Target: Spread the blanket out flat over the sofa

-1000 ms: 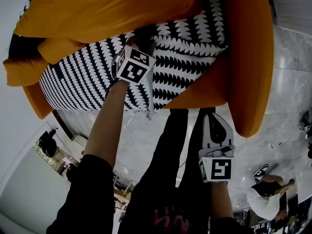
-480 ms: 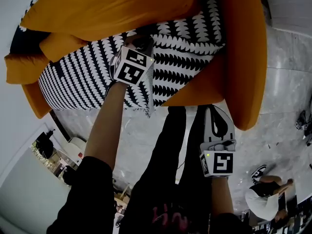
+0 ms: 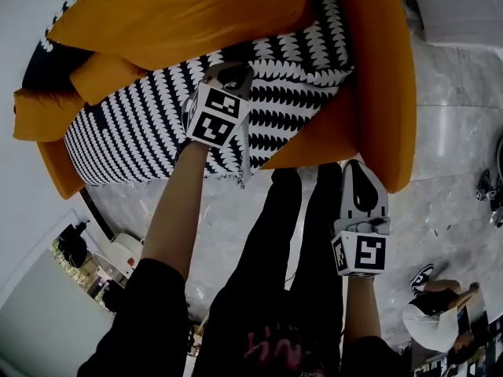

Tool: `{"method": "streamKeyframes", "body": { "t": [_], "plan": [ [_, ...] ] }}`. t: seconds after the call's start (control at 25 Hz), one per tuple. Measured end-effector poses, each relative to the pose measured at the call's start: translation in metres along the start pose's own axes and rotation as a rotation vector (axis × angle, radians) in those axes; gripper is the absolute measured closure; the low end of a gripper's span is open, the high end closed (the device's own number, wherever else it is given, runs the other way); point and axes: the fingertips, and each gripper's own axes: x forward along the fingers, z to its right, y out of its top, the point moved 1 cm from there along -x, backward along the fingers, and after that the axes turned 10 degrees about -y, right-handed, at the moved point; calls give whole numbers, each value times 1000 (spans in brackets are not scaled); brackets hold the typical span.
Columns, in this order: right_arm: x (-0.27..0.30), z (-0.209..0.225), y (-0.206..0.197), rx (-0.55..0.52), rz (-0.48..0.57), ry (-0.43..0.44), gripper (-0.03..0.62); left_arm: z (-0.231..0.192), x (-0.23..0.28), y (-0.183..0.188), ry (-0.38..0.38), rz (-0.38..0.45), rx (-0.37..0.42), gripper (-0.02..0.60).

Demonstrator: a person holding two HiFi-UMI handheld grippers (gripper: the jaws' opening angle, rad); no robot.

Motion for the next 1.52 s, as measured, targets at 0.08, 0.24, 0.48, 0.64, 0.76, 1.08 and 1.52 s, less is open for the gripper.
{"method": "streamKeyframes", "body": {
  "t": [0.08, 0.24, 0.48, 0.64, 0.76, 1.08, 1.52],
  "plan": [
    [-5, -2, 2, 6, 17, -27, 572, 6, -8, 4, -12, 19, 15, 552],
    [-26, 0, 5, 38, 53, -91, 572, 29, -26, 11, -38, 47, 37, 554],
    [-56, 7, 6, 99, 113, -199, 572, 67, -48, 23, -94, 91, 97, 554],
    [-75, 25, 6, 132, 143, -260, 572, 91, -50, 29, -122, 95, 115, 554],
    [-89, 42, 3, 151, 149, -294, 572, 110, -46, 35, -139, 90, 123, 554],
    [-129, 81, -26, 198, 162, -348, 572, 176, -40, 47, -177, 84, 172, 555],
    [-185, 125, -50, 250, 208, -372, 572, 273, -37, 62, -216, 71, 224, 555]
  ]
}}
